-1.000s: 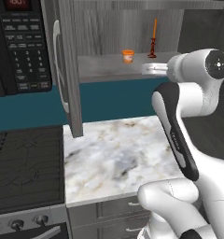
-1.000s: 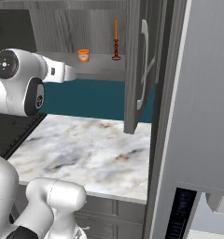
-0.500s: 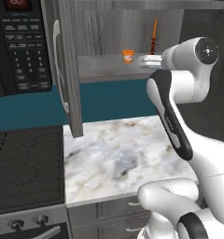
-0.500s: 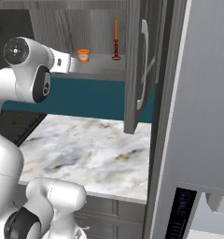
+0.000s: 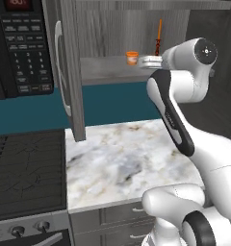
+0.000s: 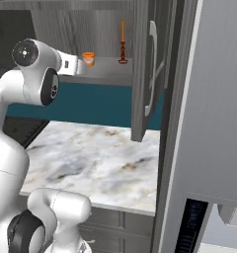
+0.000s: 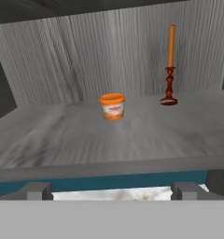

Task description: Pick the avocado and bread from the counter and place them on the plate. Then pick the jam from the cabinet and place it next to the plate. Lastly close the cabinet door.

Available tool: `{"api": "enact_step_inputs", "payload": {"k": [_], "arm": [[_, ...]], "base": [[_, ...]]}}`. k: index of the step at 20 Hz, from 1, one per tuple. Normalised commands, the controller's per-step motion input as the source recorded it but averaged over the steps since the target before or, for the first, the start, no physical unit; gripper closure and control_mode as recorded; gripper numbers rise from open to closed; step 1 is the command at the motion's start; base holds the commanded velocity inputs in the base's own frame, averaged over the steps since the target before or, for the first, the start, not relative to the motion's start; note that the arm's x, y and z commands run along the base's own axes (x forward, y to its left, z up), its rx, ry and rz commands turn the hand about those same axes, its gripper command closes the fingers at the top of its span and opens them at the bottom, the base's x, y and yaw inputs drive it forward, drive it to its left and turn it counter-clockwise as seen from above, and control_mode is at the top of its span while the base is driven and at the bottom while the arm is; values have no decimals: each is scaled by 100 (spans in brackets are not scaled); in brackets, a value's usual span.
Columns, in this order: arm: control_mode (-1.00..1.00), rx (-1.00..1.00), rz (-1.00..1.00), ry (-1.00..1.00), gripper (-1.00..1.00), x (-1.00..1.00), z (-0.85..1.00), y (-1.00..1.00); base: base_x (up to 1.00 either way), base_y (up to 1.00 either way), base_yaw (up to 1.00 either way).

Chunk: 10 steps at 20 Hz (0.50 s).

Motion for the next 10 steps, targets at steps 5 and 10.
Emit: {"api": "enact_step_inputs", "payload": {"k": [5,10], "arm": [[-100,0,0,0,-100,55,0,9],[-100,-1,0,1,-100,49,0,1]], "base": [[0,0,0],[0,0,0]]}}
